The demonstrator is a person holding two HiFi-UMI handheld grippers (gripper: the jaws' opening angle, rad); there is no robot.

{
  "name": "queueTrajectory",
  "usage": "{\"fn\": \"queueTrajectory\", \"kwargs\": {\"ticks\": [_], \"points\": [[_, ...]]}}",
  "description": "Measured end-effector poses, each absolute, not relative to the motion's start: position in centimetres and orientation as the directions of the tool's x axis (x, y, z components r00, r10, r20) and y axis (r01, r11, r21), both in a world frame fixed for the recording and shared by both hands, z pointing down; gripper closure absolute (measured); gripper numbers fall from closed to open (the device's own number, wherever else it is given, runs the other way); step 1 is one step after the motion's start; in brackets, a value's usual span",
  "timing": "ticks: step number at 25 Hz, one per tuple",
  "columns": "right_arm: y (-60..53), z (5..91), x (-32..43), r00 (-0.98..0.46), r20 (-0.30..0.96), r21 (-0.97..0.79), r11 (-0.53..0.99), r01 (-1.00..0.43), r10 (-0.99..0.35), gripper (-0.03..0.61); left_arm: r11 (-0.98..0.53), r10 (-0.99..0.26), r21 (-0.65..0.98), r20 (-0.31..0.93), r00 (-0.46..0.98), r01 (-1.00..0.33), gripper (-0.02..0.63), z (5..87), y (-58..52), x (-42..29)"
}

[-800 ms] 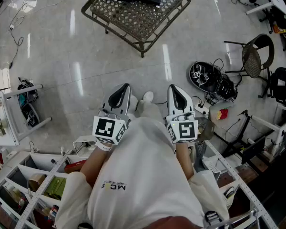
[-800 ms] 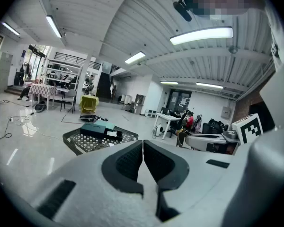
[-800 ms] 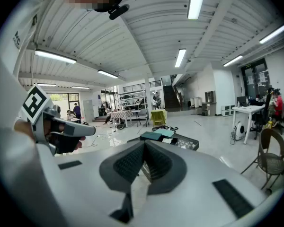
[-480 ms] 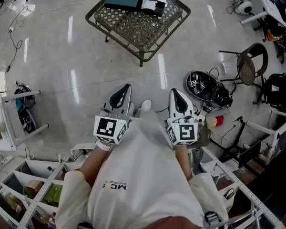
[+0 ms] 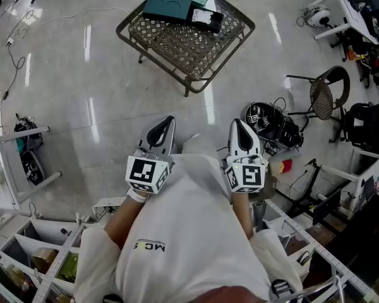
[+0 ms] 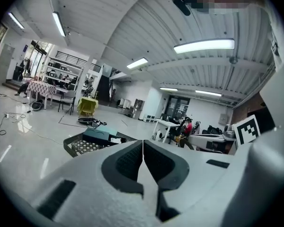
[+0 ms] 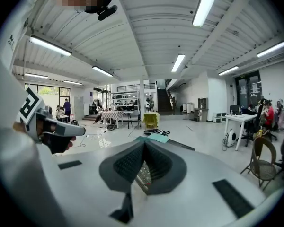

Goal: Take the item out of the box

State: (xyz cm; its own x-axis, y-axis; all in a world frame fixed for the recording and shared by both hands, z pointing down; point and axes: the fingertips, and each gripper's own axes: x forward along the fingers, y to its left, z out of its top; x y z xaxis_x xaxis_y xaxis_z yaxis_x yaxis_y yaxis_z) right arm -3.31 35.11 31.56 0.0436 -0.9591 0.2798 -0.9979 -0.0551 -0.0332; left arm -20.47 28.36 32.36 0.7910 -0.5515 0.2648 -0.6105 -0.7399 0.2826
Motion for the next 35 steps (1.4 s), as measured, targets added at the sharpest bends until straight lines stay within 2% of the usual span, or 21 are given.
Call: {"fn": "queueTrajectory", "kwargs": {"ticks": [11,16,22,28,35], "points": [[24.4,34.4,1.9,-0.024,0.314,-0.054,0.008,-0.999,-0.949,0.563,-0.703,-0.564,0.28,0.34,0.752,-0.654,0.584,35.4,19.3,-15.9],[16.4,35.6,6.0,-0.118,0.323,-0.068,0.102,-0.992,-0.939,0.563,-0.66,-0.598,0.269,0.375,0.708,-0.701,0.584,36.3,13.0,-11.0],[7.0,36.0,9.5,-0.298,0.315,-0.093,0.283,-0.955,-0.901,0.563,-0.606,-0.651,0.244,0.394,0.649,-0.757,0.584,35.9,5.7,-4.9],[1.8,36.8,10.6,-0.381,0.336,-0.106,0.367,-0.924,-0.861,0.561,-0.524,-0.704,0.239,0.419,0.574,-0.818,0.584,36.1,2.0,-3.7],[-1.7,38.3,11.1,-0.386,0.363,-0.107,0.374,-0.921,-0.848,0.563,-0.498,-0.7,0.249,0.45,0.554,-0.831,0.584,37.7,-0.8,-3.7]]}}
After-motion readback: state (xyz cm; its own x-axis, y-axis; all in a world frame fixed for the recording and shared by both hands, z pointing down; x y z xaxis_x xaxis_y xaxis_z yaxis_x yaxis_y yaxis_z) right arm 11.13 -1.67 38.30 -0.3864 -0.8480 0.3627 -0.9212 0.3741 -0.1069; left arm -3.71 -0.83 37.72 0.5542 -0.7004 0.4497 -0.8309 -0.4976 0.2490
